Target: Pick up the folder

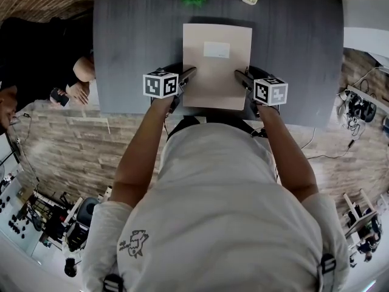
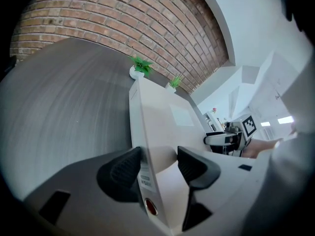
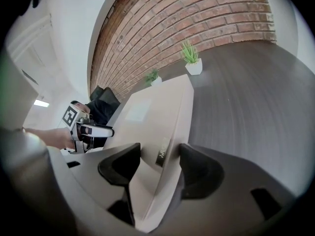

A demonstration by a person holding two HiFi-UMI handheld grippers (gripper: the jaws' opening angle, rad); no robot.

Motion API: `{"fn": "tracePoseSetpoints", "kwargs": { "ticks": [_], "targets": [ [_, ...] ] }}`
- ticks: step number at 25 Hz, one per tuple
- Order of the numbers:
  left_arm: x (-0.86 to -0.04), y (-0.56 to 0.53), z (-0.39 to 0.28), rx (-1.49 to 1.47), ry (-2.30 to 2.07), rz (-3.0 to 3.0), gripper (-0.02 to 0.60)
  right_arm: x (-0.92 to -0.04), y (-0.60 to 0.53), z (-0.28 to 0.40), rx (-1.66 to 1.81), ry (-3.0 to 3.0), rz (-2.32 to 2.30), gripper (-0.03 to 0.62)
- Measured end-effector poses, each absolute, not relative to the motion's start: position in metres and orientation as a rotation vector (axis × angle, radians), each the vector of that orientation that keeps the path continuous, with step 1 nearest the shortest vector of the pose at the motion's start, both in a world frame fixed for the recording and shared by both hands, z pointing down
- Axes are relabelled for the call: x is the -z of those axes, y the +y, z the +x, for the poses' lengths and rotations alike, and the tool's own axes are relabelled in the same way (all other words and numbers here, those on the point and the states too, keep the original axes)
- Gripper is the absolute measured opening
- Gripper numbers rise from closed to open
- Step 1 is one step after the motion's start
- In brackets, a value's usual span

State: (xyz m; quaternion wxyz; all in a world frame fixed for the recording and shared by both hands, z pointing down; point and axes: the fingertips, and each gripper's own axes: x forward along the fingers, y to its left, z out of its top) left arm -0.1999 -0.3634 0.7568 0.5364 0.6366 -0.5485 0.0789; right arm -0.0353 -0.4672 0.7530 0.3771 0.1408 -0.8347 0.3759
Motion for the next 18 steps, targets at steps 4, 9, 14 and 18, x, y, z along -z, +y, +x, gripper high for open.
{"fn": "tracePoseSetpoints", "kwargs": {
  "ticks": [4, 9, 14, 18],
  "targets": [
    [-0.743, -0.357, -0.201, -0.205, -1.325, 1.54, 0.249, -0.741, -0.462, -0.037, -0.939, -2.165, 0.384, 0.25],
    [-0.723, -0.352, -0.204, -0.229, -1.356, 1.585, 0.247, -0.722, -0.455, -0.04, -0.92, -2.208, 0.424, 0.249],
    [-0.698, -0.343, -0.209, -0.238, -1.389, 1.638, 0.244, -0.697, -0.445, -0.043, -0.871, -2.273, 0.464, 0.245],
    [-0.677, -0.336, -0.216, -0.24, -1.419, 1.688, 0.242, -0.676, -0.435, -0.048, -0.825, -2.321, 0.505, 0.244]
  ]
}}
